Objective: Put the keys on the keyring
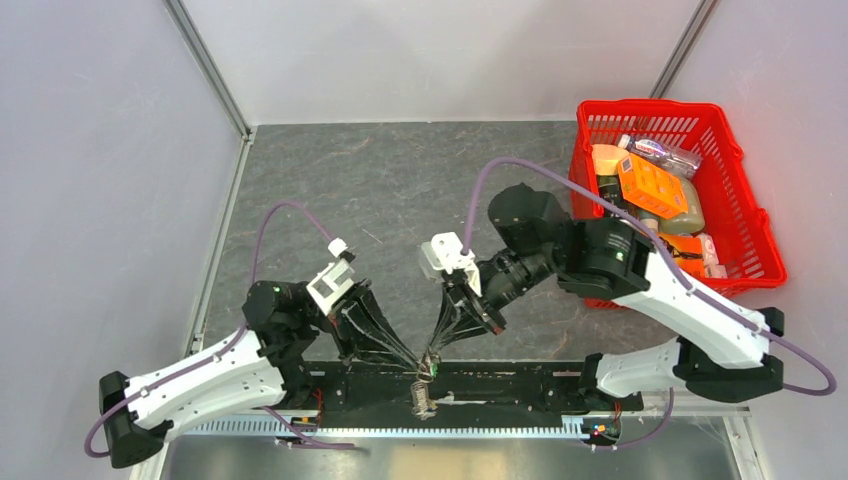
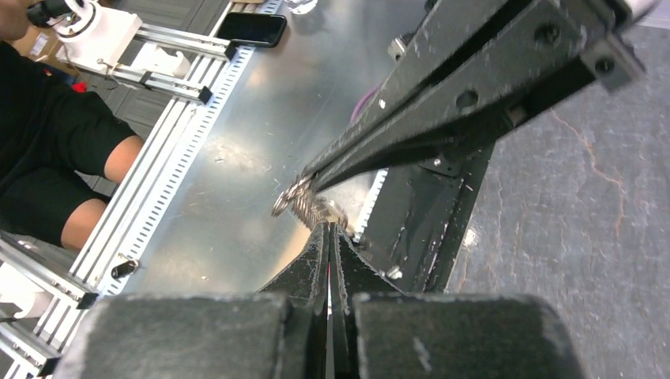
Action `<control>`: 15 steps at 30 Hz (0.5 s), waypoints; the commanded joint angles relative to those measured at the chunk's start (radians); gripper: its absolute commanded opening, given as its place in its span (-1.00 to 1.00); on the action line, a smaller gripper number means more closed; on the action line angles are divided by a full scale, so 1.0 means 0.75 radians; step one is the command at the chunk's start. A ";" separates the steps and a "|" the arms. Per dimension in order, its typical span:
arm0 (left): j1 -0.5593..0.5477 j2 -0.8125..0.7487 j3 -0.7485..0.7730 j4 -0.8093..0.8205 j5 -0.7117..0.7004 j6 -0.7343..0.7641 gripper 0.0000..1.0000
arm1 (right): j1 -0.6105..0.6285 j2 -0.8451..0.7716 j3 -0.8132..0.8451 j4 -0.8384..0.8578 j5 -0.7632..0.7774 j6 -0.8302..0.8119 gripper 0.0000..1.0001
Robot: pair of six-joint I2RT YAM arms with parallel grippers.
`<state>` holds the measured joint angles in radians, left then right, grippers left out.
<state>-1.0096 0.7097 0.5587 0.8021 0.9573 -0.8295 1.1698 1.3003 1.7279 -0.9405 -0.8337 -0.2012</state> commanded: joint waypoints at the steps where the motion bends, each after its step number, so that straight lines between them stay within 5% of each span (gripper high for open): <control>1: 0.003 -0.100 0.053 -0.169 -0.125 0.144 -0.96 | 0.008 -0.108 -0.051 0.055 0.120 0.088 -1.00; 15: 0.002 -0.351 -0.018 -0.526 -0.582 0.393 -0.96 | 0.008 -0.183 -0.136 0.296 0.396 0.483 -1.00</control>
<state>-1.0096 0.4747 0.5488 0.4969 0.6739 -0.6571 1.1698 1.1465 1.6104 -0.7948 -0.6052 0.0566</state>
